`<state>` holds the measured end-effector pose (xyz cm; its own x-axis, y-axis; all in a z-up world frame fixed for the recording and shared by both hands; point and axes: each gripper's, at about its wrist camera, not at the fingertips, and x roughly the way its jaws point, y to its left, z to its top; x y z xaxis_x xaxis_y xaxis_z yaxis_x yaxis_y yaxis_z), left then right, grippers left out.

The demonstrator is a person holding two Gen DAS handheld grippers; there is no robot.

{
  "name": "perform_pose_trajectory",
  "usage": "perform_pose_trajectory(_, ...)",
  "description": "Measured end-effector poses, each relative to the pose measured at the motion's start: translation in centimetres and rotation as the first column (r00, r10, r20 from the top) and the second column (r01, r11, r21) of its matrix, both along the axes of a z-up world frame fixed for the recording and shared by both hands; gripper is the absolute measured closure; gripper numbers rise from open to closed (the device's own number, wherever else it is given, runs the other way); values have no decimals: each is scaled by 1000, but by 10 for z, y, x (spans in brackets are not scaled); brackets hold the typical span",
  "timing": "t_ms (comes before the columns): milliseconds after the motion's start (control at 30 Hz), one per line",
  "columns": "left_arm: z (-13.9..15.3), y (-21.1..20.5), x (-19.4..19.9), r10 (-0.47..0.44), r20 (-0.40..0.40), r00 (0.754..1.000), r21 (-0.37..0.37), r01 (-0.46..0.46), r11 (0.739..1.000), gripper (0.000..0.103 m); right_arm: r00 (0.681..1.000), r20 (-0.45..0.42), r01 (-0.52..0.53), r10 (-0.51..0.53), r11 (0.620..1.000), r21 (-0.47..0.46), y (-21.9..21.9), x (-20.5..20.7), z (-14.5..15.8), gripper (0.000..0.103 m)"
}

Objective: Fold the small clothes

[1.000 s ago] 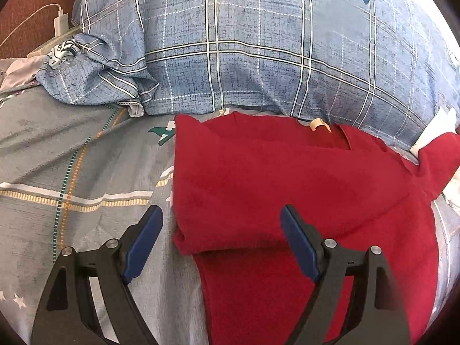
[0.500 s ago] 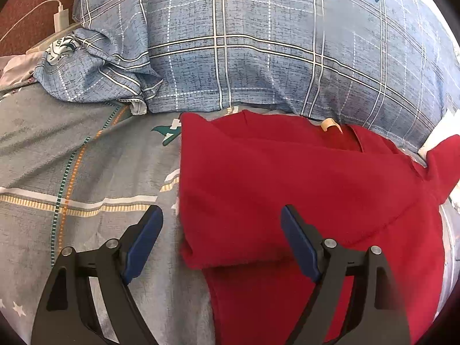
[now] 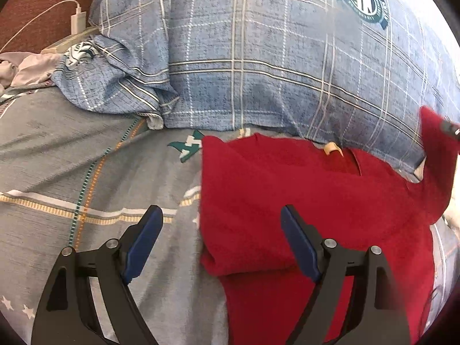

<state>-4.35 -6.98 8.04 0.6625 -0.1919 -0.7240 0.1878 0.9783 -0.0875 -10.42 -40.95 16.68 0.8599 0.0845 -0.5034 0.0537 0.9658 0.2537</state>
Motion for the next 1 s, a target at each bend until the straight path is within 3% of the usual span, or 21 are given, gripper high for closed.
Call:
perform_pose_trajectory(167,4,9,4,22,-3,1000,-33,-22,999,19,976,-90,-201,196,978,-53,102,23,-55,94)
perform_pose_trajectory(267,6,14,5,29,-7,1000,-50,-29,998,19,939,-221,-290,265,953,-88,138,25,-98,68)
perform_pose_trajectory(367,8,17,5,35,-7,999,-58,-35,998,19,932,-238,-303,275,949,-92,144,16,-115,61)
perform_pose_trajectory(433,11,19,6,44,-4,999,-69,-44,997,19,942,-209,-282,261,957,-75,138,13,-111,47)
perform_pose_trajectory(500,12,22,7,48,-4,999,-79,-49,996,19,952,-178,-258,249,965,-33,131,14,-106,40)
perform_pose_trajectory(700,12,26,10,65,-5,998,-72,-65,995,19,941,-172,-295,292,955,5,151,32,-103,40)
perform_pose_trajectory(900,15,37,12,81,-16,997,-135,-82,987,19,897,-189,-414,399,909,-49,189,20,-108,39)
perform_pose_trajectory(1000,13,34,11,57,-29,998,-167,-61,984,19,904,-191,-397,382,917,-46,179,7,-105,39)
